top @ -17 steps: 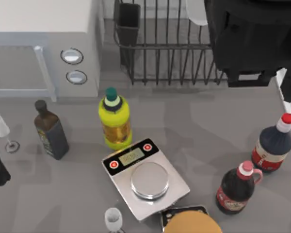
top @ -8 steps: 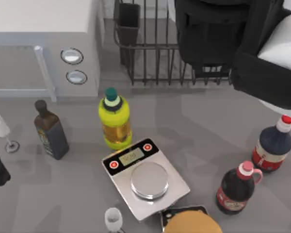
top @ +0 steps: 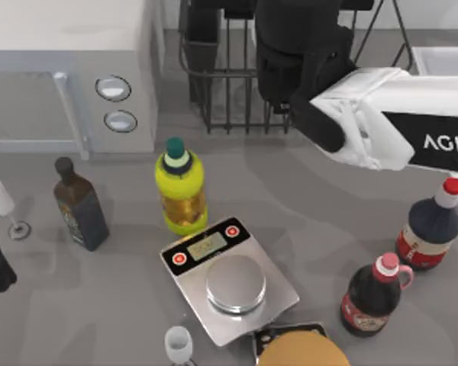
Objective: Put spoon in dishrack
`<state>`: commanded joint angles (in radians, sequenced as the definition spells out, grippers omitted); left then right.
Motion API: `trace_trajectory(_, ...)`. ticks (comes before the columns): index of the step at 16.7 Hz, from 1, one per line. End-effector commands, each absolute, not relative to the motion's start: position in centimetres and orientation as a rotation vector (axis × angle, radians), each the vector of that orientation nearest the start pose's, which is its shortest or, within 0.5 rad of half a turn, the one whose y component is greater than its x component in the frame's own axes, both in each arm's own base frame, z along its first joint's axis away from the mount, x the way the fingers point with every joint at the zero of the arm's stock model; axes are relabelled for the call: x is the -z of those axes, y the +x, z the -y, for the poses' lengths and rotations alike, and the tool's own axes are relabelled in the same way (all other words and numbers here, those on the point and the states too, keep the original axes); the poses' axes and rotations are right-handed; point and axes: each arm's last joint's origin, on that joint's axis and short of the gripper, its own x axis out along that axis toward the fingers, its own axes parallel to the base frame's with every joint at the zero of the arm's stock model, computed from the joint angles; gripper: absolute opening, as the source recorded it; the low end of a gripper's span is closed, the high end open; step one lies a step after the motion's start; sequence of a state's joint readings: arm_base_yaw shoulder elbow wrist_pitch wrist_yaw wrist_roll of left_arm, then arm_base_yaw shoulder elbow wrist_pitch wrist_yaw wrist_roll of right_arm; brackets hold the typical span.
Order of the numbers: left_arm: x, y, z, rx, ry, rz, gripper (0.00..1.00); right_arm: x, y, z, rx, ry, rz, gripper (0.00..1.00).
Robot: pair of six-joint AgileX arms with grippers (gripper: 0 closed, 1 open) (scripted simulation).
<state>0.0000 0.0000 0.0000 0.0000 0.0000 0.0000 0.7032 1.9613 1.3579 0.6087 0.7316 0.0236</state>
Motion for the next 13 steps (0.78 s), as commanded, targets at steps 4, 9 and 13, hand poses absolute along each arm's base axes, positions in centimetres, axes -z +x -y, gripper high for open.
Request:
trace_trajectory(4, -16.0, 10.6, 0.1, 0.0, 0.0, 0.0, 1.0, -21.9, 38.2, -26.2, 0.01, 0.0, 0.0, 0.0)
trace_trajectory(9, -16.0, 10.6, 0.1, 0.0, 0.0, 0.0, 1.0, -21.9, 38.2, -26.2, 0.01, 0.0, 0.0, 0.08)
trace_trajectory(13, -16.0, 10.6, 0.1, 0.0, 0.0, 0.0, 1.0, -21.9, 38.2, -26.2, 0.01, 0.0, 0.0, 0.38)
